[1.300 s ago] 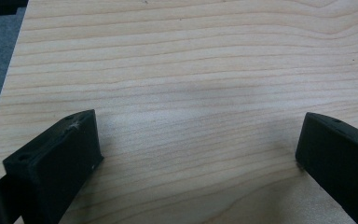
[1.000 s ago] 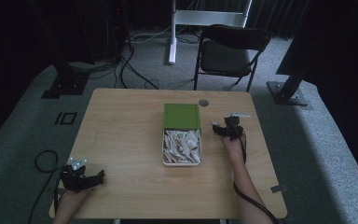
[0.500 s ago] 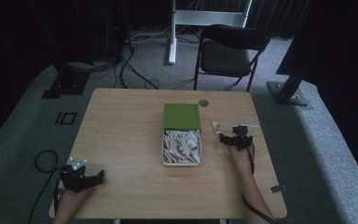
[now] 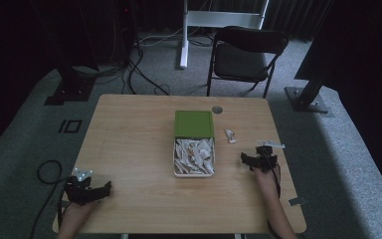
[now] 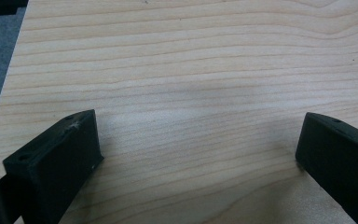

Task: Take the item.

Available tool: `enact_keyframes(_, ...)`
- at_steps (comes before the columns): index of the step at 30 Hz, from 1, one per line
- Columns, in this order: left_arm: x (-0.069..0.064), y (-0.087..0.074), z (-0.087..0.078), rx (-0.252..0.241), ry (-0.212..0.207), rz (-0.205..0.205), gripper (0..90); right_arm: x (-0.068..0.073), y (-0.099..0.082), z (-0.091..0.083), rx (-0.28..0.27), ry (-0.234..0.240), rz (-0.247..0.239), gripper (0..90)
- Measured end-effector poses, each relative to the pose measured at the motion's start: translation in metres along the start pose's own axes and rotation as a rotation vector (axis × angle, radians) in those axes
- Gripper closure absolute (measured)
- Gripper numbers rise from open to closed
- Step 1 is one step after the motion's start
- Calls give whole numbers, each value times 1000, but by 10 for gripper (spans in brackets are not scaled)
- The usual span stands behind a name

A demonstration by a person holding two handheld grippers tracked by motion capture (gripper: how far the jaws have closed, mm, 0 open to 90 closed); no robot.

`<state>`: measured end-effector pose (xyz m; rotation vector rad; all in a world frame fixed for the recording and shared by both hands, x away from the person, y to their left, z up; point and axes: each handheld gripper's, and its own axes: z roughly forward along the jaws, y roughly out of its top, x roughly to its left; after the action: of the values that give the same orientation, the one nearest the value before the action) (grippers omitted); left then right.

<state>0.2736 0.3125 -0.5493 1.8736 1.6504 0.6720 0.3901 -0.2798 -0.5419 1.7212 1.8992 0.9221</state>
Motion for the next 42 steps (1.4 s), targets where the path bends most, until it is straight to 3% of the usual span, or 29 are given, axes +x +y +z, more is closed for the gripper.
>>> enact_keyframes(3,0,0,0,0,0,0,7,-1,-6,-5,-7,-4,-20,117)
enact_keyframes(6,0,0,0,-1,0,-1,7,-2,-12,-11,-47,-15,-13,117)
enact_keyframes(19,0,0,0,0,0,0,7,-13,-36,-36,-81,-53,-59,126)
enact_keyframes(24,0,0,0,-1,0,-1,7,-14,-48,-40,-89,-64,-116,122)
enact_keyframes(31,0,0,0,1,0,1,7,-22,-55,-52,-90,-33,-73,122)
enact_keyframes(34,0,0,0,1,0,1,6,-23,-58,-56,-93,-58,-66,122)
enact_keyframes(36,0,0,0,1,0,1,7,-26,-63,-60,-95,-73,-30,122)
enact_keyframes(42,0,0,0,0,0,0,7,-30,-69,-60,-72,-109,-13,124)
